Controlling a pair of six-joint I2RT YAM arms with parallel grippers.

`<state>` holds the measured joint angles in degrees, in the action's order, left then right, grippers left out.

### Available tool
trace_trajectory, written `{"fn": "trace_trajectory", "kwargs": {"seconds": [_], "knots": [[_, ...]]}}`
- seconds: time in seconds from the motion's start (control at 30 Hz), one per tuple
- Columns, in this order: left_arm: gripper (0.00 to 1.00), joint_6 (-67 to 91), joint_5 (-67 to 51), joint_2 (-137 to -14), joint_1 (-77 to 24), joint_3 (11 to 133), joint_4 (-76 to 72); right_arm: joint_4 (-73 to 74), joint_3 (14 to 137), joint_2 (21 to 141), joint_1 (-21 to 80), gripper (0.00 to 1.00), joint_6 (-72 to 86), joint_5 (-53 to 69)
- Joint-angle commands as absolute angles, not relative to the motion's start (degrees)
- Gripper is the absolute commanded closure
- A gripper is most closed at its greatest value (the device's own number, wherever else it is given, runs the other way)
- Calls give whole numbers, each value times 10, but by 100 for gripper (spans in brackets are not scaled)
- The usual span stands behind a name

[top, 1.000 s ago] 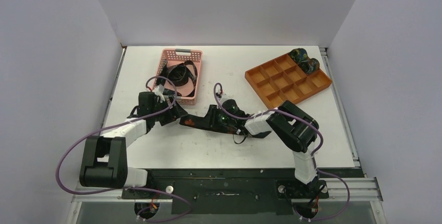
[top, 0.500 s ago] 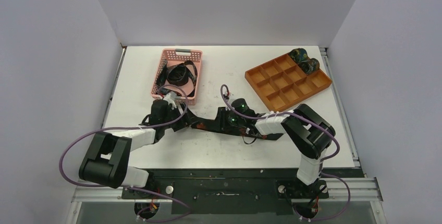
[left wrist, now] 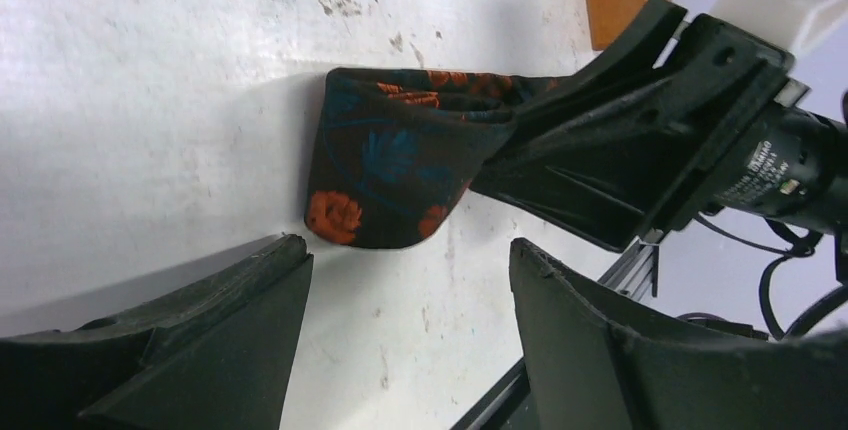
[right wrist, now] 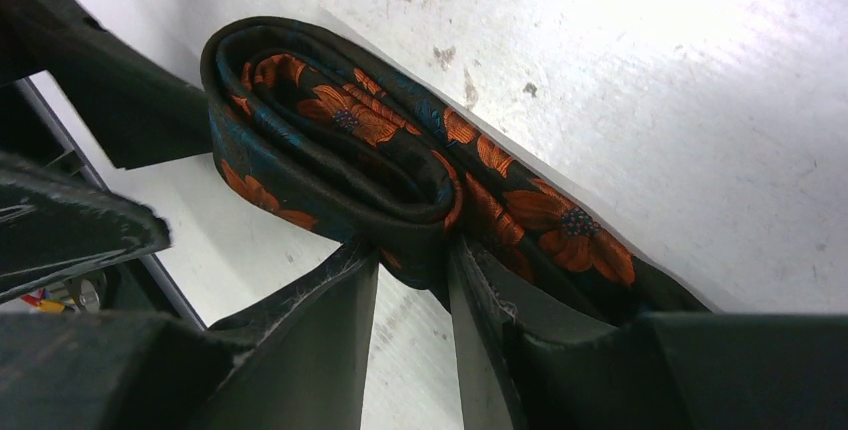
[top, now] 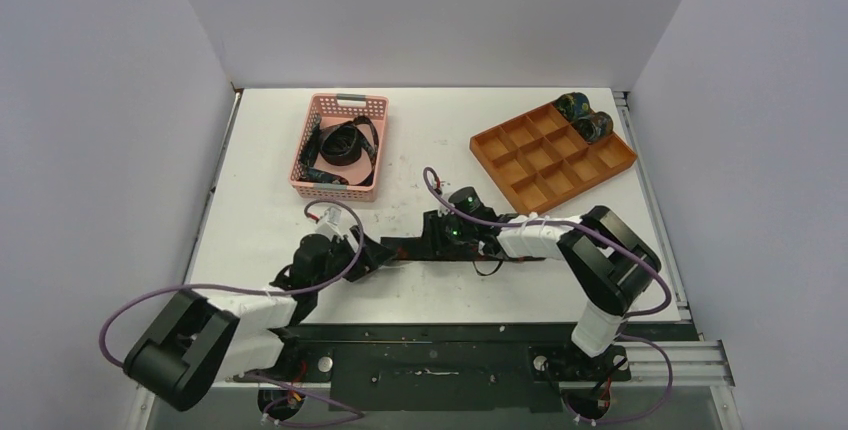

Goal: Roll the ties
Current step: Roll the tie at the center of the board.

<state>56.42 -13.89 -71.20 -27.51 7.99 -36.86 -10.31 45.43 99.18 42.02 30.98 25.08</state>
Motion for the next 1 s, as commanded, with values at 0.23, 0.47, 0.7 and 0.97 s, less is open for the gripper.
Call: {"fn": "trace_trajectory", "kwargs": {"seconds": [0.23,0.47,0.7,0.97], "knots": [[26,582,36,-393,-320,61,-94,40,461,970,415,52,277,212],[22,504,76,-395,-292,136,-1,69,474,902,415,32,312,176],[23,515,-92,-532,-196,163,-115,26,428,824,410,32,367,99],[25,533,-89,-512,-191,143,-96,4,476,910,373,46,367,69]]}}
